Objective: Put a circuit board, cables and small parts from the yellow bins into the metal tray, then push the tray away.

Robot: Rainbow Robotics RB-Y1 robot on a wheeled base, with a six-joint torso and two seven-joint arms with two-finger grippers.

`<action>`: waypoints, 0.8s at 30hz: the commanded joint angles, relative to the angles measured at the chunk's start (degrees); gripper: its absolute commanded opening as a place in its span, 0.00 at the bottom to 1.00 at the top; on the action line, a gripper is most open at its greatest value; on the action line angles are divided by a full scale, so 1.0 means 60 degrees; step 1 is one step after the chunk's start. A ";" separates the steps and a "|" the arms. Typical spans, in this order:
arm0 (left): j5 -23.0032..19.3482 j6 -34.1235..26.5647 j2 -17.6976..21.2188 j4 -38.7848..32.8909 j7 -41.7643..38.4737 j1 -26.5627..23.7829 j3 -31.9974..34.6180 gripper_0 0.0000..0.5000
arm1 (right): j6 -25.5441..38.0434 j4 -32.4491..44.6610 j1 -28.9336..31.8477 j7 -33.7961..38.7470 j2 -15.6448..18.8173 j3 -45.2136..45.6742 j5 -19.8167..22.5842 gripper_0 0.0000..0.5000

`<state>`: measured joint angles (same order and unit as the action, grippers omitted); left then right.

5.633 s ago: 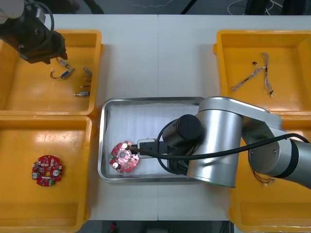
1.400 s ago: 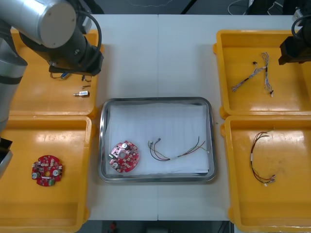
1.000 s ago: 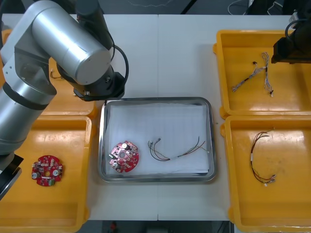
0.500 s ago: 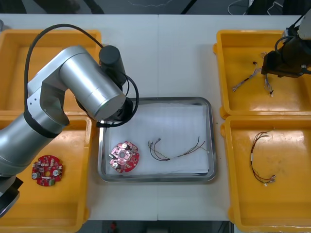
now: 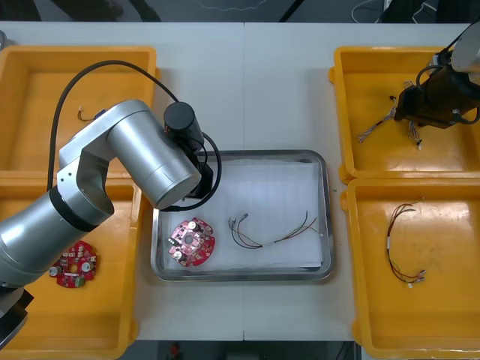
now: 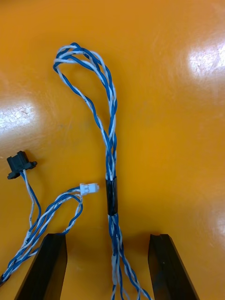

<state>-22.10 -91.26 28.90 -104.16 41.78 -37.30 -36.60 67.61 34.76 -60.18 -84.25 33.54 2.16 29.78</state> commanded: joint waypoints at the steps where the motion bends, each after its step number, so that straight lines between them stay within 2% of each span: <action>1: 0.0387 0.0312 -0.0202 0.0192 -0.0753 0.0065 -0.0301 0.02 | -0.0312 0.0081 -0.0092 0.0111 -0.0054 -0.0257 0.0134 1.00; 2: 0.0387 0.0312 -0.0202 0.0206 -0.0753 0.0065 -0.0301 0.04 | -0.0356 0.0081 -0.0048 0.0082 -0.0054 -0.0272 0.0149 1.00; 3: 0.0387 0.0312 -0.0202 0.0206 -0.0768 0.0065 -0.0301 0.15 | -0.0415 0.0081 -0.0004 0.0082 -0.0068 -0.0272 0.0149 1.00; 4: 0.0387 0.0312 -0.0202 0.0206 -0.0783 0.0065 -0.0301 0.37 | -0.0459 0.0096 0.0054 0.0068 -0.0054 -0.0287 0.0149 0.97; 5: 0.0387 0.0312 -0.0202 0.0206 -0.0797 0.0065 -0.0301 0.51 | -0.0473 0.0081 0.0069 0.0053 -0.0068 -0.0316 0.0163 0.94; 6: 0.0401 0.0298 -0.0202 0.0206 -0.0812 0.0065 -0.0301 0.80 | -0.0473 0.0096 0.0113 0.0038 -0.0054 -0.0360 0.0163 0.86; 7: 0.0416 0.0298 -0.0188 0.0192 -0.0826 0.0065 -0.0301 0.99 | -0.0473 0.0081 0.0142 0.0038 -0.0054 -0.0375 0.0163 0.73; 8: 0.0431 0.0298 -0.0202 0.0192 -0.0841 0.0065 -0.0301 1.00 | -0.0503 0.0096 0.0142 0.0038 -0.0054 -0.0389 0.0163 0.66; 11: 0.0489 0.0298 -0.0188 0.0104 -0.0870 0.0065 -0.0272 1.00 | -0.0532 0.0096 0.0230 0.0038 -0.0054 -0.0389 0.0207 0.31; 12: 0.0489 0.0298 -0.0202 0.0075 -0.0870 0.0050 -0.0257 1.00 | -0.0546 0.0096 0.0245 0.0038 -0.0068 -0.0389 0.0207 0.26; 13: 0.0489 0.0268 -0.0202 0.0016 -0.0856 0.0065 -0.0213 1.00 | -0.0546 0.0096 0.0274 0.0038 -0.0054 -0.0389 0.0207 0.14; 15: 0.0475 0.0195 -0.0188 -0.0116 -0.0870 0.0065 -0.0155 1.00 | -0.0576 0.0096 0.0303 0.0038 -0.0054 -0.0389 0.0178 0.01; 20: 0.0240 -0.0361 -0.0188 -0.0834 -0.0797 0.0050 0.0343 1.00 | -0.0473 0.0125 0.0318 0.0024 -0.0024 -0.0389 0.0134 0.00; 24: -0.0199 -0.1167 -0.0100 -0.1610 -0.0621 -0.0126 0.0856 1.00 | 0.0127 0.0623 0.0318 0.0082 0.0151 -0.0389 -0.0012 0.00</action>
<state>-21.16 -95.37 28.90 -109.27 41.75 -37.30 -35.10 65.78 35.41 -59.49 -84.26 33.60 1.34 30.28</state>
